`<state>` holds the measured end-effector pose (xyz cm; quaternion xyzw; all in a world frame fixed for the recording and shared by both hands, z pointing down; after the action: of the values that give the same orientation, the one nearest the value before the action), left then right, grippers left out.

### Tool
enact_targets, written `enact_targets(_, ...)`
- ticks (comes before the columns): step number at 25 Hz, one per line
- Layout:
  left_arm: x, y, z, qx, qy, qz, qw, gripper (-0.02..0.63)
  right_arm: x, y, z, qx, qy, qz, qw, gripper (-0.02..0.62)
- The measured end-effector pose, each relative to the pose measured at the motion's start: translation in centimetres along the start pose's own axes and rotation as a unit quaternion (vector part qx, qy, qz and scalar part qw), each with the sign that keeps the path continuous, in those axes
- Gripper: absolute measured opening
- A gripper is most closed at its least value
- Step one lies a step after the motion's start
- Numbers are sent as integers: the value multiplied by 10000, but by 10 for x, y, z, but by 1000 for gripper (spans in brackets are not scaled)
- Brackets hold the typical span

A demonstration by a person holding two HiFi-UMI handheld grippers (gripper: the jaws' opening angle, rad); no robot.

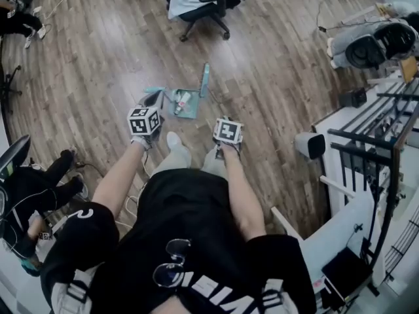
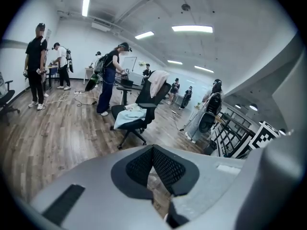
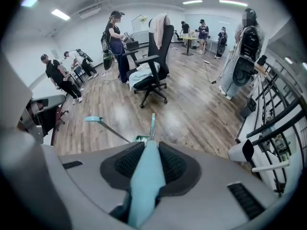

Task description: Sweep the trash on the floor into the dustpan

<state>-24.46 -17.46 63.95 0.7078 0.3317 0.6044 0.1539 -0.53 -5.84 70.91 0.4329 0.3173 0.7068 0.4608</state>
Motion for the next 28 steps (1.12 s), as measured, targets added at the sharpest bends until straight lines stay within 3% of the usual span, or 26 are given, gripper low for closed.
enact_targets(5, -29, -20, 52, -36, -123, 383, 9992, -3, -46, -58, 53, 601, -472, 382, 9963, 84)
enact_targets(10, -41, -35, 92, -46, -109, 635, 9979, -3, -70, -92, 72, 365, -611, 782, 9944, 84)
enact_targets(17, -47, -38, 123, -124, -78, 761, 9970, -3, -77, -106, 91, 96, -557, 920, 9942, 84)
enact_targets(28, -45, -36, 145, -73, 4, 748, 9972, -3, -81, -119, 105, 109, -571, 1060, 9927, 84)
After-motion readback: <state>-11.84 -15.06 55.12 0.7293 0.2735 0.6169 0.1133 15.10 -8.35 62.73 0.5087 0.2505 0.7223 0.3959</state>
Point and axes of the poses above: the fingertips, and each gripper's own axes: y forward along the fingers, z to its right, x out of its underside, the point moved 1 cm from there along -y, backward along the fingers, and after that the axes turned 12 degrees about -x, right-handed, at the moved point
